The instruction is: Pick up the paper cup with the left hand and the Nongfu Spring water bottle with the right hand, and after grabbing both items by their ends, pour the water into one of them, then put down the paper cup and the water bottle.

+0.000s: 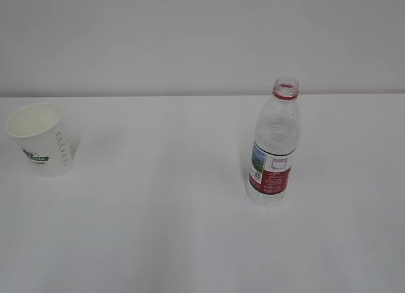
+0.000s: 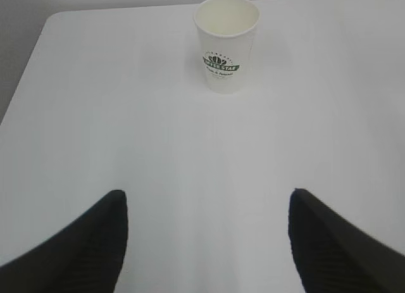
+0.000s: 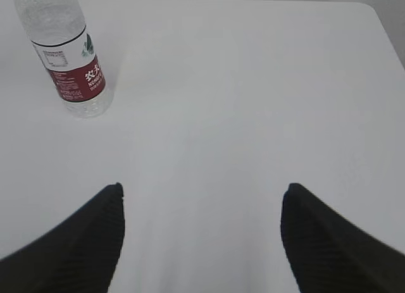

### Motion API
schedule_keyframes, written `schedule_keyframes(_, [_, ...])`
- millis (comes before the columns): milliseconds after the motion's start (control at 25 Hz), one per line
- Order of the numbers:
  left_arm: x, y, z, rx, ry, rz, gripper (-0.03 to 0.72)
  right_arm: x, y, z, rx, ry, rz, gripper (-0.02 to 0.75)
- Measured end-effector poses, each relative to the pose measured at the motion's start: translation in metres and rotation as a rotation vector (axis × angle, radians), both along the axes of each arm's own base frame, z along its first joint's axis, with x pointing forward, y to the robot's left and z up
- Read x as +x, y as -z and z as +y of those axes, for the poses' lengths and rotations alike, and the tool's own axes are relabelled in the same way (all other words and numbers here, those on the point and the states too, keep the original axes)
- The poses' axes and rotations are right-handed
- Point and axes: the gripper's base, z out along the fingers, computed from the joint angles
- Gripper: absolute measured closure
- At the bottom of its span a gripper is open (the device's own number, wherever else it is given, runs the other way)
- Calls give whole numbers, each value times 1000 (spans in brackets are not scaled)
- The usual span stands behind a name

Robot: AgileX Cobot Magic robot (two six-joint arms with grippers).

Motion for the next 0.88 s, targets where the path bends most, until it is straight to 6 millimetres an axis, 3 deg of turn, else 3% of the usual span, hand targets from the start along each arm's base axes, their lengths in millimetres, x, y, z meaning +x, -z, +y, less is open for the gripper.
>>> schedule_keyframes(880, [0,0,0,0,0,0,152,0,0,0,4,-3,0,155])
